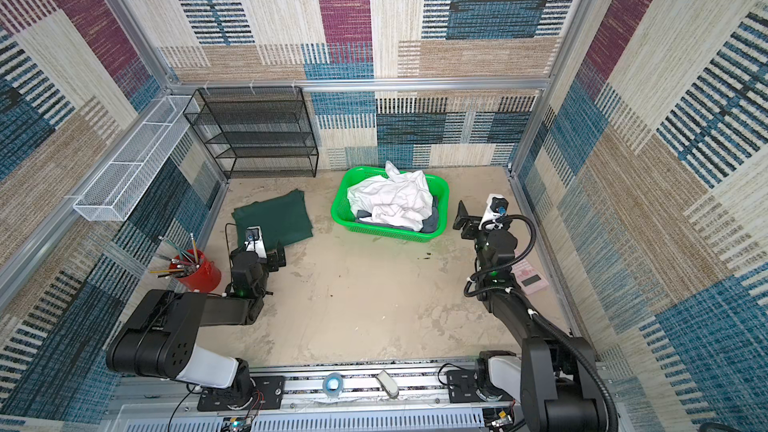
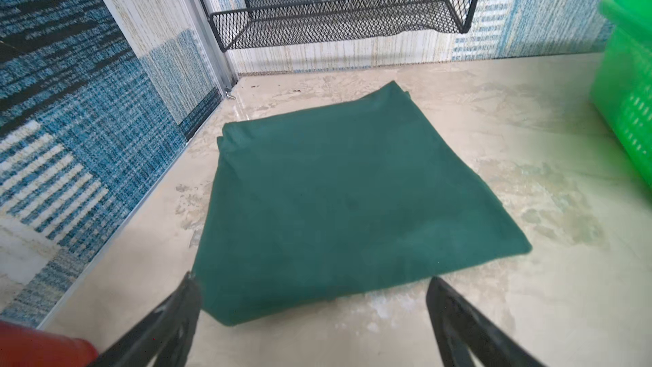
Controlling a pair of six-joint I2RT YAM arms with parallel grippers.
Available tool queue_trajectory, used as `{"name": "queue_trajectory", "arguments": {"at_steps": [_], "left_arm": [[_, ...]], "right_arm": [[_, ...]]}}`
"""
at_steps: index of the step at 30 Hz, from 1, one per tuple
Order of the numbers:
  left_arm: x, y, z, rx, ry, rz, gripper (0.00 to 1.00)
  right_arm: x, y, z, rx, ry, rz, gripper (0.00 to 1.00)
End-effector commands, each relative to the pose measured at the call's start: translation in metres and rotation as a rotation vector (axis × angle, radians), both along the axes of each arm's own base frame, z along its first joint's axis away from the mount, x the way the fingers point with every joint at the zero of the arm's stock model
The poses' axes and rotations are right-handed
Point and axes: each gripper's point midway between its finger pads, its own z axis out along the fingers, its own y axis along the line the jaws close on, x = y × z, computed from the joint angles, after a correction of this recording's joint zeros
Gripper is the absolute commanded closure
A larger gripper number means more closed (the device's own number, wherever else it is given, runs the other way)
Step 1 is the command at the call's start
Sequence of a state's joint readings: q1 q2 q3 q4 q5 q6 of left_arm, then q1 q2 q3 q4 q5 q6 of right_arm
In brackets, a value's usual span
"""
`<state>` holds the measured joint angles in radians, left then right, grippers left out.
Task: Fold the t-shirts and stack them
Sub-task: 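Grasp the white shirt in the green basket with right gripper while left arm advances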
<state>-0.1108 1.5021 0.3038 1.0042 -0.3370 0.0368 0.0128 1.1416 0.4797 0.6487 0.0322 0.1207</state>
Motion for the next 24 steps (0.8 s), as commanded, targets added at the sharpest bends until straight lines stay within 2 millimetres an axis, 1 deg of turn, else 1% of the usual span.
{"name": "queue_trajectory", "arguments": {"at_steps": [1,4,6,7,8,9,10,11,12,13,14,15,17,18,19,20,22,24], "left_arm": [[0.002,0.003,0.009,0.010,-0.026,0.013,0.01],[0.002,0.003,0.008,0.009,-0.020,0.012,0.01],[0.001,0.003,0.011,0.015,-0.038,0.011,0.01],[0.002,0.003,0.019,0.026,-0.049,0.012,0.01],[0.006,0.001,0.026,0.022,-0.005,0.005,0.01],[0.009,-0.002,0.040,0.026,0.041,-0.007,0.05],[0.010,-0.005,0.054,0.000,0.052,-0.012,0.07],[0.010,-0.009,0.075,-0.069,-0.011,-0.016,0.07],[0.010,-0.016,0.094,-0.158,-0.079,-0.043,0.07],[0.011,-0.027,0.114,-0.257,-0.132,-0.089,0.07],[0.013,-0.038,0.129,-0.326,-0.138,-0.132,0.07],[0.017,-0.049,0.141,-0.381,-0.107,-0.173,0.06],[0.021,-0.084,0.155,-0.457,0.045,-0.317,0.06],[0.020,-0.104,0.159,-0.485,0.129,-0.407,0.06],[0.015,-0.125,0.161,-0.513,0.215,-0.509,0.00],[0.010,-0.140,0.161,-0.536,0.274,-0.578,0.00],[0.001,-0.160,0.159,-0.587,0.353,-0.656,0.00],[-0.008,-0.176,0.161,-0.603,0.385,-0.727,0.00]], "right_arm": [[-0.005,0.016,-0.022,0.034,0.155,0.055,0.01],[-0.007,0.029,-0.007,0.039,0.148,0.095,0.01],[-0.006,0.037,0.000,0.044,0.150,0.117,0.01],[-0.007,0.040,0.003,0.047,0.151,0.128,0.01],[-0.007,0.043,0.007,0.050,0.148,0.143,0.01],[-0.007,0.046,0.009,0.052,0.149,0.153,0.01],[-0.007,0.048,0.012,0.053,0.150,0.161,0.01],[-0.007,0.050,0.013,0.052,0.151,0.170,0.01],[-0.007,0.054,0.015,0.048,0.153,0.186,0.01],[-0.007,0.059,0.016,0.043,0.157,0.202,0.01],[-0.006,0.064,0.016,0.036,0.160,0.215,0.01],[-0.006,0.069,0.017,0.028,0.161,0.230,0.01],[-0.005,0.081,0.017,0.003,0.164,0.269,0.00],[-0.005,0.088,0.014,-0.013,0.170,0.289,0.02],[-0.005,0.096,0.013,-0.036,0.172,0.317,0.04],[-0.005,0.105,0.011,-0.061,0.178,0.345,0.07],[-0.007,0.131,0.007,-0.137,0.187,0.424,0.15],[-0.008,0.153,0.000,-0.211,0.202,0.486,0.23]]}}
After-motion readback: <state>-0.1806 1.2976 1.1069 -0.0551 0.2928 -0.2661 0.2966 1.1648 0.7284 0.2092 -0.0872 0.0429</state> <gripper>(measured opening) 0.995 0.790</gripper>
